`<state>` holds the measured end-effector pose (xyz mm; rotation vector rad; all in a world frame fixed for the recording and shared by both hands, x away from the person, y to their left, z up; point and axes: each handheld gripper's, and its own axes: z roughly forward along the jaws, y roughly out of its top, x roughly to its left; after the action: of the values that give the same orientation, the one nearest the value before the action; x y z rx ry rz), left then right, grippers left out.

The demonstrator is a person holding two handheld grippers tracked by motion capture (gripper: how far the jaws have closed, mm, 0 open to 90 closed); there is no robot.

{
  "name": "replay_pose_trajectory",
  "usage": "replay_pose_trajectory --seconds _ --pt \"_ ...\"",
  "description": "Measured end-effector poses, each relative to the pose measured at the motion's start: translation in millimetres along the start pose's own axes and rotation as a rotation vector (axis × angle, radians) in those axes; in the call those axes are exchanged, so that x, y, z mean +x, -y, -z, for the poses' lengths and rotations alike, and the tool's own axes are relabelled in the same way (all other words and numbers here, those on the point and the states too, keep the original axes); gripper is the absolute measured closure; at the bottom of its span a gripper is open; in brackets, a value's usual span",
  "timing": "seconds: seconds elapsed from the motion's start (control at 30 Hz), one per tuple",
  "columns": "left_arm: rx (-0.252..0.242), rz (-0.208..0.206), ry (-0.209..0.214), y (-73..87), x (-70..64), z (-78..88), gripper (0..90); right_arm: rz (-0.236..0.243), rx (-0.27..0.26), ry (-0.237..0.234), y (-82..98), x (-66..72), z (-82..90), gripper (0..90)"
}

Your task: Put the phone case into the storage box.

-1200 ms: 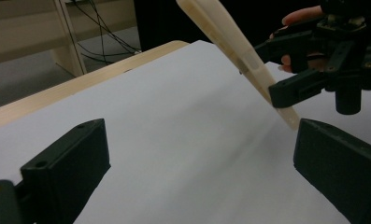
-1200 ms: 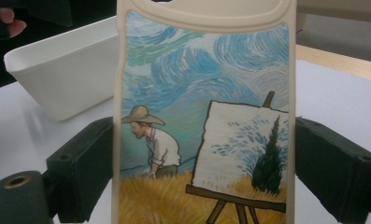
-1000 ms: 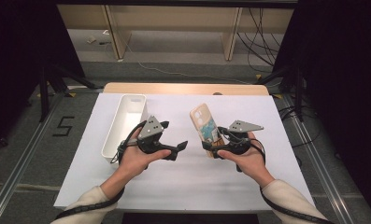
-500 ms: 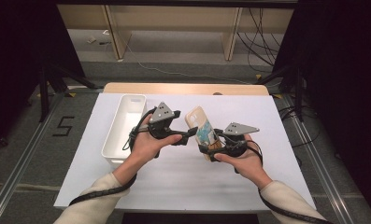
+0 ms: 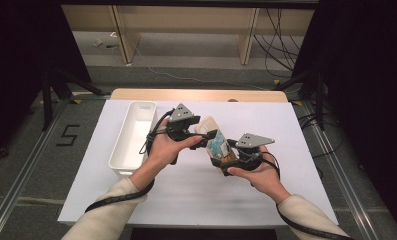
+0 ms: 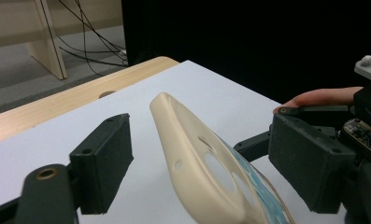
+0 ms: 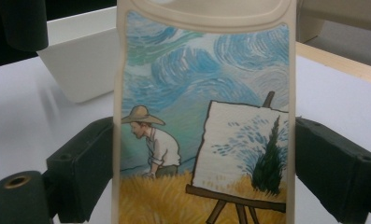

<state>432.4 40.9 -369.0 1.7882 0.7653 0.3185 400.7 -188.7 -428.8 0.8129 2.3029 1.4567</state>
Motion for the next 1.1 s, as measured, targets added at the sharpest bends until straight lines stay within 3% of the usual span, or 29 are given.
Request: replay_pose_trajectory --seconds 0.43,0.87,1.1 --pt "0.025 0.064 0.0 -0.9 2.8 -9.4 34.2 0.035 0.002 0.007 -1.2 3.5 0.0 11.9" --pt "0.046 0.113 -0.005 2.6 5.2 -12.8 52.7 0.076 0.013 0.014 -1.3 6.6 -1.1 11.9" --pt "0.042 0.144 0.017 4.1 4.9 -13.2 60.5 0.093 0.022 0.016 -0.6 7.9 -1.8 11.6"
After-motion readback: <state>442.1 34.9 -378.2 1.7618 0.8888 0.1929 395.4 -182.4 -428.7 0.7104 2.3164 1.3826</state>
